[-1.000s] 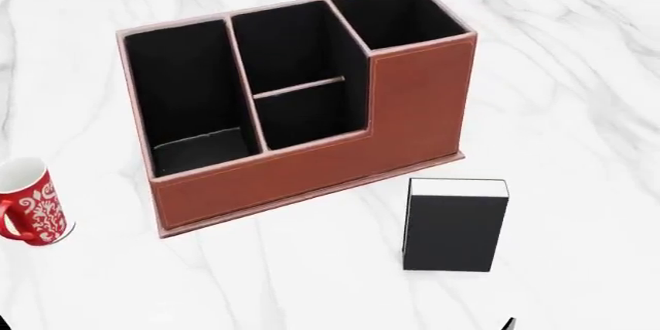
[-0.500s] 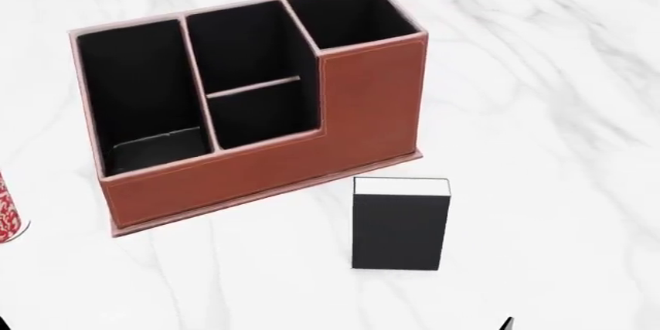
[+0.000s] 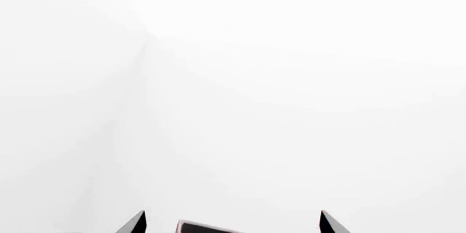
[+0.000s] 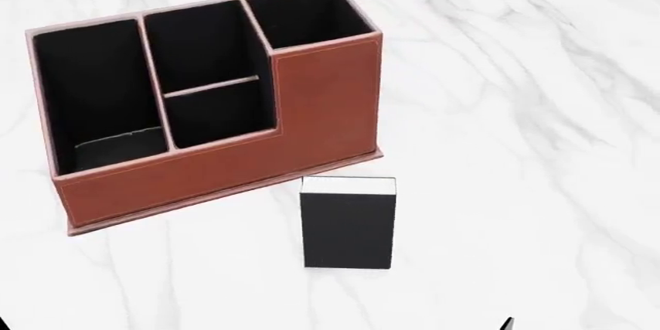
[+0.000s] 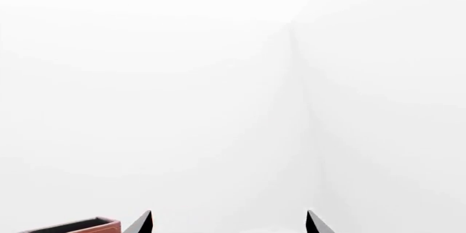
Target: Pick up the book and place it in the back compartment of the caddy.
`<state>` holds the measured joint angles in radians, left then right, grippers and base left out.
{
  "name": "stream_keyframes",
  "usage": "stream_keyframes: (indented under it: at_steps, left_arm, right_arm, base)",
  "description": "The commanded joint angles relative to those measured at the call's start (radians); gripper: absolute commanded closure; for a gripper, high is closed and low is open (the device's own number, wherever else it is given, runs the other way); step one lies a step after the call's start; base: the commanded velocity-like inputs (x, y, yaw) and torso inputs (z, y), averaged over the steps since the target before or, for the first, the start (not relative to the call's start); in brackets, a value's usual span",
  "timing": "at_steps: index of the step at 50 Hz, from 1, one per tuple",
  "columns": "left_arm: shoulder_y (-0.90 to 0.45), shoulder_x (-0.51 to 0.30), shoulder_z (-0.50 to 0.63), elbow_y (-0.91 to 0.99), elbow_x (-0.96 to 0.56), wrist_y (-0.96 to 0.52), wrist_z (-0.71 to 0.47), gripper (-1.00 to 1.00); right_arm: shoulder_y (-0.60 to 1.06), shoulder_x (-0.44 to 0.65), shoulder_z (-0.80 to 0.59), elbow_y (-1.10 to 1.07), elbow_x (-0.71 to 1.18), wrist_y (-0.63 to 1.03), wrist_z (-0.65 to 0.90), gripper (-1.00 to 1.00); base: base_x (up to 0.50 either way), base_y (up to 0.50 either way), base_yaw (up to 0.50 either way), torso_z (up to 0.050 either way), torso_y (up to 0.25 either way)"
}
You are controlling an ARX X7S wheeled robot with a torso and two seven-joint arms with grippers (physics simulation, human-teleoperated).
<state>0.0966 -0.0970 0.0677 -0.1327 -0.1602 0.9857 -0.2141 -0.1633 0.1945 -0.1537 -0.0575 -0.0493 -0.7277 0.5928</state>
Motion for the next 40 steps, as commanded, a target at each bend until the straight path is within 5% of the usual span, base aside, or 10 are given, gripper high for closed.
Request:
stream_keyframes:
  at_steps: [1, 40]
  left_arm:
    - [0.001, -0.005, 0.006, 0.003, 0.002, 0.0, -0.009, -1.0]
    - [-0.001, -0.02, 0.023, -0.004, -0.003, 0.006, -0.025, -1.0]
  right_arm:
    - [0.001, 0.005, -0.006, 0.001, 0.001, -0.001, 0.007, -1.0]
    - [-0.015, 0.023, -0.016, 0.007, -0.031, -0.091, 0.037, -1.0]
  base:
    - [0.0, -0.19, 0.0, 0.0, 0.0]
    - [0.06, -0.05, 0.0, 0.0, 0.0]
